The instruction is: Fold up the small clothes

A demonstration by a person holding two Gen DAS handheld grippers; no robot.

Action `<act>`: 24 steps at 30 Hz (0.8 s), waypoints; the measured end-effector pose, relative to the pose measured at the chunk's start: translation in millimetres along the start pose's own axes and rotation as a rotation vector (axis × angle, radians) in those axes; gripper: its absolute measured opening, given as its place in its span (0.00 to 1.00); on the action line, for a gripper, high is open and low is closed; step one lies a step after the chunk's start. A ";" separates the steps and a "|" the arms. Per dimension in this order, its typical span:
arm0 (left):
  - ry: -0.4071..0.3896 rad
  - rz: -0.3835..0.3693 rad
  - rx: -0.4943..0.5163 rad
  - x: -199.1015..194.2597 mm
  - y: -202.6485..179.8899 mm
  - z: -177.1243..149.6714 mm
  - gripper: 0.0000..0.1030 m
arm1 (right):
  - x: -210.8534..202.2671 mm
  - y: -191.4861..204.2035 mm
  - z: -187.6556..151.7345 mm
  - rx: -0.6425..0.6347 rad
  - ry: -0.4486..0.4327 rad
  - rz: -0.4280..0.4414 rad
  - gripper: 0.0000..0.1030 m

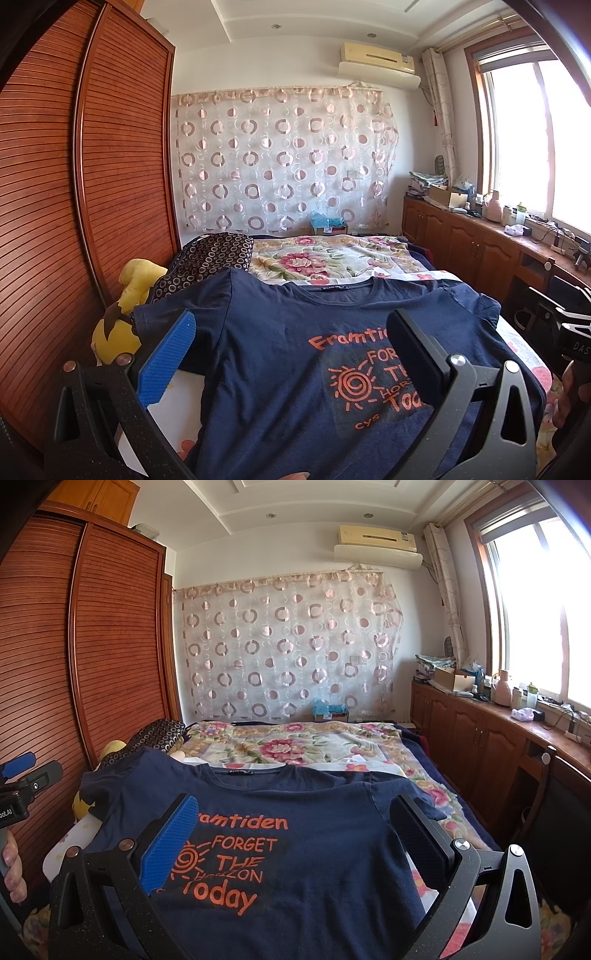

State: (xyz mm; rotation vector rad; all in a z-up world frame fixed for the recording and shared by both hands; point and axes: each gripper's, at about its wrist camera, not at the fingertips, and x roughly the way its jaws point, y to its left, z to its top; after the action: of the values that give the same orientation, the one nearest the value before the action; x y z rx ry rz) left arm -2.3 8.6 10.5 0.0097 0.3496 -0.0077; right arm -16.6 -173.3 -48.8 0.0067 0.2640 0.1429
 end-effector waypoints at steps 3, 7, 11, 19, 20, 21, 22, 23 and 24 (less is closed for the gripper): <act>-0.001 0.000 0.001 -0.9 -0.4 0.6 1.00 | 0.0 0.0 0.0 0.000 -0.001 0.000 1.00; -0.001 0.001 0.000 -1.1 -0.5 0.5 1.00 | 0.2 0.7 0.1 0.000 0.002 0.003 1.00; 0.000 0.001 0.001 -0.9 -0.6 0.0 1.00 | 1.1 0.8 -0.1 0.001 0.006 0.005 1.00; -0.001 0.001 0.001 -2.7 -4.0 -1.4 1.00 | 0.4 -1.1 -0.1 0.003 0.009 0.007 1.00; -0.001 0.001 0.003 -1.9 -3.7 -1.6 1.00 | 0.5 -0.9 -0.1 0.002 0.009 0.006 1.00; 0.000 0.003 0.002 -1.5 -3.3 -1.8 1.00 | 0.6 -0.9 -0.2 0.002 0.009 0.006 1.00; 0.001 0.001 0.001 -2.0 -3.3 -1.3 1.00 | 0.6 -1.3 -0.3 0.002 0.011 0.008 1.00; 0.001 -0.001 0.000 -1.5 -3.2 -2.0 1.00 | 1.0 -0.9 -0.5 0.001 0.012 0.009 1.00; 0.003 -0.002 -0.002 -1.5 -3.2 -2.0 1.00 | 1.4 -1.0 -0.7 0.002 0.014 0.009 1.00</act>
State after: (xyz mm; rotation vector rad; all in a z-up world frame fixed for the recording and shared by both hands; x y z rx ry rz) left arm -4.4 5.4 9.1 0.0076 0.3528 -0.0095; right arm -15.3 -174.2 -49.9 0.0084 0.2777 0.1513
